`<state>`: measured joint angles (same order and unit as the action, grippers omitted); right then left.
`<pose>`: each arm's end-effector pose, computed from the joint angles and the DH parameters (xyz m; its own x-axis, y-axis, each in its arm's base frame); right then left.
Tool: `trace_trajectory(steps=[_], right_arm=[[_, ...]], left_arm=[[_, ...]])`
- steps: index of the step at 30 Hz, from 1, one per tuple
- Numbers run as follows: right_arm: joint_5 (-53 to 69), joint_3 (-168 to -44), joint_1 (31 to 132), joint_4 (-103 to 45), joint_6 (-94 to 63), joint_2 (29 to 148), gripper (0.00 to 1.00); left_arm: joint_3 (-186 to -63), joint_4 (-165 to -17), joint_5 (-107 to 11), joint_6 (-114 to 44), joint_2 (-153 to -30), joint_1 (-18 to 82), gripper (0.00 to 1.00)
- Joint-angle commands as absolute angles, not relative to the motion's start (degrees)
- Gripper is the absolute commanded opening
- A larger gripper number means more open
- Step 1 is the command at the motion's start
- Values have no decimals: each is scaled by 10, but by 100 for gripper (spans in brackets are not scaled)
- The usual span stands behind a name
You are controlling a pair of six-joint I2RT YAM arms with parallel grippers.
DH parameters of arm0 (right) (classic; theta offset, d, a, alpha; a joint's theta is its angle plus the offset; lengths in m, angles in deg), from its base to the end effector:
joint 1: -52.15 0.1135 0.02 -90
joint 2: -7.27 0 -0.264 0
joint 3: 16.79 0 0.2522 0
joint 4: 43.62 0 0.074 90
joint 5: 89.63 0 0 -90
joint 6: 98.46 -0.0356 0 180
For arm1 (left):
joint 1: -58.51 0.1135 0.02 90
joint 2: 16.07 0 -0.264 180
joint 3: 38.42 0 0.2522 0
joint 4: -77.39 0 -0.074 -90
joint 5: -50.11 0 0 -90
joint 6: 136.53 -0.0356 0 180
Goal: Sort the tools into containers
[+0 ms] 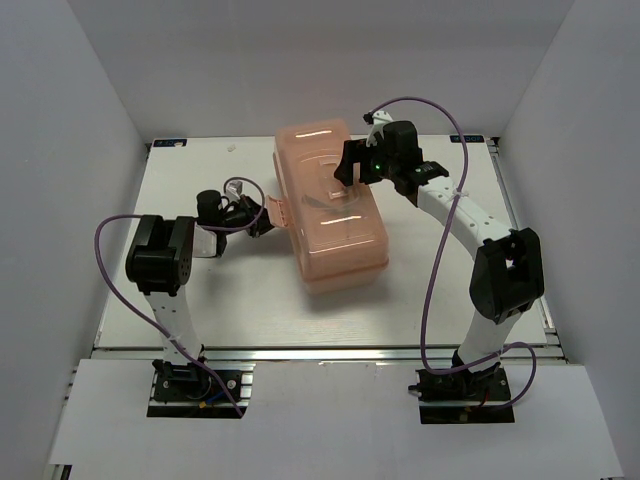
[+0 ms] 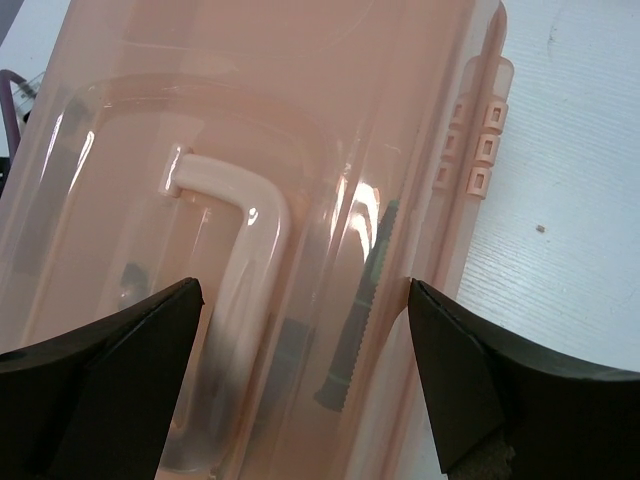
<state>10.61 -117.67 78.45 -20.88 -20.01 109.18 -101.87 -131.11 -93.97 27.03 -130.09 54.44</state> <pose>0.3795 0.1946 0.3233 -0.4705 -0.0128 -0.8823 -0.4977 0.8295 0.2534 0.3726 -0.0554 0.1242 -0.8640 -0.5026 0.0296 -0.1358 0.1761 -0.9750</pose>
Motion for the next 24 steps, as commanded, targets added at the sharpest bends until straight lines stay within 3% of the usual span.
trace_trajectory(steps=[1, 13, 18, 24], right_arm=[[136, -1170, 803, -203, -194, 1109, 87], [129, -1167, 802, -204, -189, 1110, 87], [127, -1165, 803, -204, -188, 1110, 87], [126, -1167, 803, -205, -189, 1115, 87]], left_arm=[[-1025, -1438, -1028, 330, -1255, 522, 0], [-1019, -1352, -1018, 302, -1211, 532, 2], [-1104, -1019, -925, 130, -1155, 532, 3], [-1171, -849, -858, 56, -1115, 529, 0]])
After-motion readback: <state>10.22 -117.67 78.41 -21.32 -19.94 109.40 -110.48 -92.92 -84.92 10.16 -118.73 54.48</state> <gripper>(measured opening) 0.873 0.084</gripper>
